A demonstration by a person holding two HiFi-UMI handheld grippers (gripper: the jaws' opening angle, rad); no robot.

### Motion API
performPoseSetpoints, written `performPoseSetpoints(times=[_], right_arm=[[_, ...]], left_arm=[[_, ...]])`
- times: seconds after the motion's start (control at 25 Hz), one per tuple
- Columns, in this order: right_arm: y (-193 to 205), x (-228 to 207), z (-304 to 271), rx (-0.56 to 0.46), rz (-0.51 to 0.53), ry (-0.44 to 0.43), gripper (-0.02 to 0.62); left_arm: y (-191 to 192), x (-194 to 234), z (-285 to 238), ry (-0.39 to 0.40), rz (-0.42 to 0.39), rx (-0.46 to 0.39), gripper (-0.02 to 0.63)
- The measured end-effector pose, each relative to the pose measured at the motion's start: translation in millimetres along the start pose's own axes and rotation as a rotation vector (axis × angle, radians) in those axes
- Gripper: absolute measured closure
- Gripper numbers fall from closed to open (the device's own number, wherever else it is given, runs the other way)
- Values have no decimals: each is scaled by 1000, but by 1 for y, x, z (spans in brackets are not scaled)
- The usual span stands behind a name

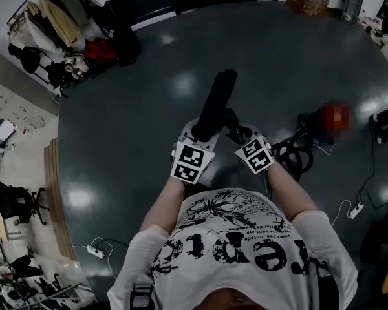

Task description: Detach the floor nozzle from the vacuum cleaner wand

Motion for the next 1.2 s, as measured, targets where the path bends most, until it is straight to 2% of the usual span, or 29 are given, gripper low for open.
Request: performPoseSetpoints(times=[0.04,0.16,0.2,0.28,0.32,0.36,0.48,0.56,0.68,0.8,1.04,1.12,1.2], right_arm=[[1,1,-2,9,2,-3,411],[21,2,-15,87,5,-3,412],[28,2,-19,111,14,0,411],[34,3,-21,136,46,10,411],[33,3,-22,140,54,13,412],[31,2,-25,140,52,11,411],[28,-4,-36,139,17,-16,411],[27,-8,-42,150,13,-25,413],[30,-13,-64,188,30,-25,411],[36,-14,-103,240,58,-29,411],[53,-10,-197,331,89,-67,411],[61,-13,-227,352,95,-65,411],[71,-16,-257,367,90,-59,411]], left_arm=[[0,1,2,6,21,-4,483],[-9,20,19,18,149,-81,489],[-14,29,25,-7,125,-75,491],[-17,39,28,-71,-28,-7,494],[-15,41,27,-75,-74,19,492],[-12,42,25,-57,-73,28,492],[5,49,21,20,76,-3,492],[22,56,20,32,155,-4,492],[57,73,12,35,230,24,492],[103,94,-5,51,311,65,492],[201,127,-61,126,565,142,492],[230,136,-81,141,616,158,492],[259,146,-101,141,633,175,492]])
Point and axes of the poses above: the fingertips, and each gripper's own axes: z backward along the fingers, x to its left, y out of its underside, the point moved 4 cm from there along z, backward along the fingers, and after that the axes turned 15 degrees about x, right-handed, at the moved point
